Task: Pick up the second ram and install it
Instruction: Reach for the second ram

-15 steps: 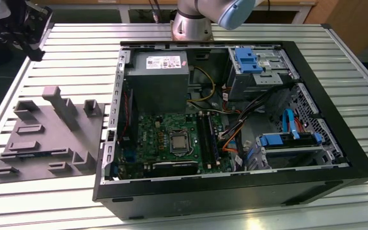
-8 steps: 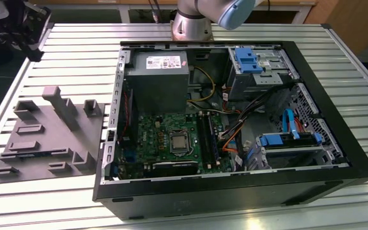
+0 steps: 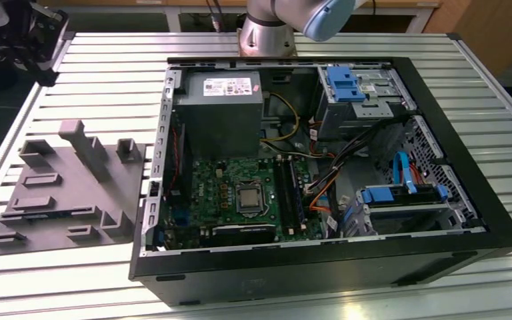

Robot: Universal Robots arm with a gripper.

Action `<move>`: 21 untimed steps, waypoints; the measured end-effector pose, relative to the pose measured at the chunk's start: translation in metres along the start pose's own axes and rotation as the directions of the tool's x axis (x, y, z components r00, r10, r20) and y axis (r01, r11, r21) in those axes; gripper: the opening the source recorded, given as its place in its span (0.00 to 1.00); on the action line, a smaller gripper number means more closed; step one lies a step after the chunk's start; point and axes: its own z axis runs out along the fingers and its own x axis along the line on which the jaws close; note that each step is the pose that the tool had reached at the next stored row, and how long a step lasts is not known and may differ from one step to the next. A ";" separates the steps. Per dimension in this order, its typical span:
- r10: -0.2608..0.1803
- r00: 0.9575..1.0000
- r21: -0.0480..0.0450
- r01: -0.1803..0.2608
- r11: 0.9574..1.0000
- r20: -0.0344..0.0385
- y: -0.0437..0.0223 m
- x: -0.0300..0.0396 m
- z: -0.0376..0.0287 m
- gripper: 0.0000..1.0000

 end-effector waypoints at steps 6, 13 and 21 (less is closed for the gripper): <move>0.000 1.000 0.000 0.000 1.000 0.000 -0.0008 0.0017 0.0000 0.11; 0.000 1.000 0.000 0.000 1.000 0.000 -0.0021 0.0041 0.0000 0.11; 0.000 1.000 0.000 0.000 1.000 0.000 -0.0041 0.0071 0.0001 0.11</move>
